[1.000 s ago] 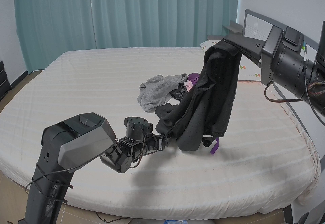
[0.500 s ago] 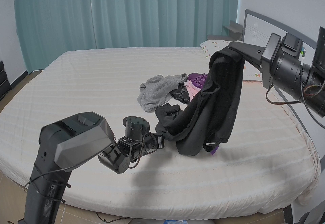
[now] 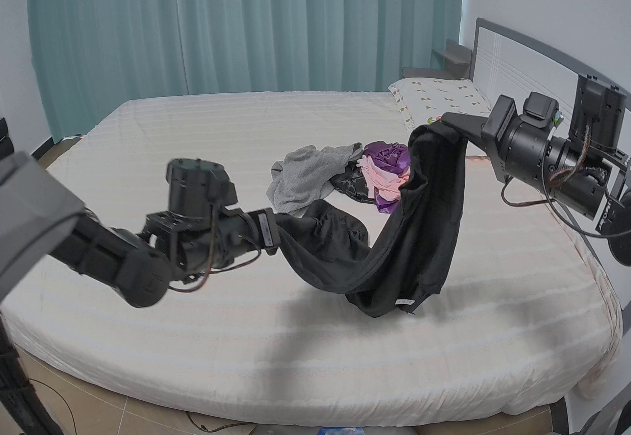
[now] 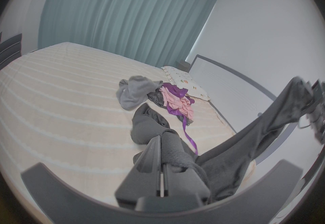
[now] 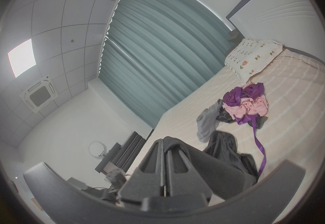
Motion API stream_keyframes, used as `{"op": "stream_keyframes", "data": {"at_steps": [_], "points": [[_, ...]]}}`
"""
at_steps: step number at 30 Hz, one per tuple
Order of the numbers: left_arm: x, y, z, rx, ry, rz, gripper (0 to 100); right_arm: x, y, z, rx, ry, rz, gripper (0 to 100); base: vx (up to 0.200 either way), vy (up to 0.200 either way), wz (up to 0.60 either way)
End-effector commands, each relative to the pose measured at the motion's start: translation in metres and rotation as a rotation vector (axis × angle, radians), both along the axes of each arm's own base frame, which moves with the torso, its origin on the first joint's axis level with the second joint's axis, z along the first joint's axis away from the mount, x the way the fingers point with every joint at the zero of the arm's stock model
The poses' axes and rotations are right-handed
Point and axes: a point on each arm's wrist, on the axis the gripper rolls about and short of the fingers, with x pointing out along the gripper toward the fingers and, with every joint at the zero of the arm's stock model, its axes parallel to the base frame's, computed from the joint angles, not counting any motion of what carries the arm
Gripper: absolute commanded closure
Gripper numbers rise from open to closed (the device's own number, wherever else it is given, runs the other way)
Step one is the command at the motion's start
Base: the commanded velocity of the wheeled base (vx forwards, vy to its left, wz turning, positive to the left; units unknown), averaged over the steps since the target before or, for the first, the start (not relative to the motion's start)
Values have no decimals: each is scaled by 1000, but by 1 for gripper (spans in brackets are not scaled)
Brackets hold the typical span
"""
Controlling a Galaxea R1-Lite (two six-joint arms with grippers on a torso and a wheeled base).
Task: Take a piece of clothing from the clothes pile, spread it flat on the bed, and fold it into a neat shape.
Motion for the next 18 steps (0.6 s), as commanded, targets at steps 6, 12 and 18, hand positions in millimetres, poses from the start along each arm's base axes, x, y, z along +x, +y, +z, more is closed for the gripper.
{"op": "stream_keyframes", "data": {"at_steps": [6,12,18], "points": [[-73,67,120,-121,-111,131,100,17,-7,36,77,-139,-16,100,0,0,0],[-83,68,88,-150,-2,144,100,10,-5,-35,-44,57,69,100,0,0,0],[-75,50,60,-194,113,136,100,0,6,-65,-77,167,127,100,0,0,0]]}}
